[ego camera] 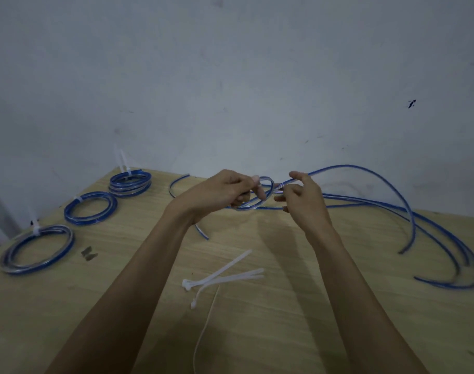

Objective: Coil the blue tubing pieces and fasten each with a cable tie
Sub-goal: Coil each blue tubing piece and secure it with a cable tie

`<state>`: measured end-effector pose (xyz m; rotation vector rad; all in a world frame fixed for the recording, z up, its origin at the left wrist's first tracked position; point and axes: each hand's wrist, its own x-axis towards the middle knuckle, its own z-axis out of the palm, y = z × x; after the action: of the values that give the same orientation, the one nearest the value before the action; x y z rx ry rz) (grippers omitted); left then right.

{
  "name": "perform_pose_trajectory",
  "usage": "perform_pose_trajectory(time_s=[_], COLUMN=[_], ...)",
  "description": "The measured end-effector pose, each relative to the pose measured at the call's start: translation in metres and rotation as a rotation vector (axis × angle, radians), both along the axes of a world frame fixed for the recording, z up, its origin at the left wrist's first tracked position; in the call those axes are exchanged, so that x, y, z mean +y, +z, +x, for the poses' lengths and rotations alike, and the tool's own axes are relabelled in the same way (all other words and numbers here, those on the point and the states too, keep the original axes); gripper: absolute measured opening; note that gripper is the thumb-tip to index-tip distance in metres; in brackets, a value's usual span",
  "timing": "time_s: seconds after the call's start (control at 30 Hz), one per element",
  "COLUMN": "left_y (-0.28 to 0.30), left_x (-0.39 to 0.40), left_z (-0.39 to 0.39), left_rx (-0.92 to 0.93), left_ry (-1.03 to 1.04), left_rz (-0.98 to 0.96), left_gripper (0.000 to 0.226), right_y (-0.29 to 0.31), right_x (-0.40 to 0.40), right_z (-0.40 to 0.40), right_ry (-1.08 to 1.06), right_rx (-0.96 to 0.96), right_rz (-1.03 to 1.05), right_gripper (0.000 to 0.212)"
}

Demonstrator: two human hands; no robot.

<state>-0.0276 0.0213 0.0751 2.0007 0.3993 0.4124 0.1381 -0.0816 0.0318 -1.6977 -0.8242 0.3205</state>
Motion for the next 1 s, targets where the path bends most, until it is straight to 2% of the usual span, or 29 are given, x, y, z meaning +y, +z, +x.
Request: perform_pose_trajectory(time_s=[0.17, 0.3, 0.43, 0.5, 0.6, 0.73, 0.87, 1.0], left_y=[0.004, 0.006, 0.007, 0.007, 0.006, -0.002, -0.01, -0.015], left_x=[-0.002, -0.003, -0.001, -0.004, -0.006, -0.008, -0.008, 0.005], left_z=[-0.003, -0.006, -0.007, -0.005, 0.001, 0.01, 0.017, 0.016], left_rx=[0.117, 0.186, 0.201, 0.233, 0.28, 0.277, 0.315, 0.252], left_ry=[-0.023, -0.121, -0.113, -0.115, -0.102, -0.049, 0.029, 0.161], left_rz=[0.195, 0.227, 0.304, 0.344, 0.431, 0.558, 0.6, 0.632], left_gripper=[0.045, 0.042, 0.04, 0.038, 0.037, 0.036, 0.036, 0.036], right_y=[-0.007, -0.006, -0.006, -0.004, 0.002, 0.009, 0.02, 0.031], right_x=[-0.002, -0.001, -0.004, -0.005, -0.009, -0.016, -0.021, -0.035], right_z=[0.008, 0.009, 0.009, 0.008, 0.009, 0.014, 0.022, 0.035], right_ry=[-0.107, -0.142, -0.152, -0.14, -0.162, -0.149, 0.004, 0.07], right_rx=[-0.567, -0.714, -0.858, -0.86, -0.752, -0.683, -0.601, -0.544], right_rz=[-0.35, -0.534, -0.58, -0.577, -0.587, -0.744, -0.85, -0.89], right_gripper=[0.022, 0.015, 0.018, 0.025, 0.04, 0.053, 0.041, 0.032])
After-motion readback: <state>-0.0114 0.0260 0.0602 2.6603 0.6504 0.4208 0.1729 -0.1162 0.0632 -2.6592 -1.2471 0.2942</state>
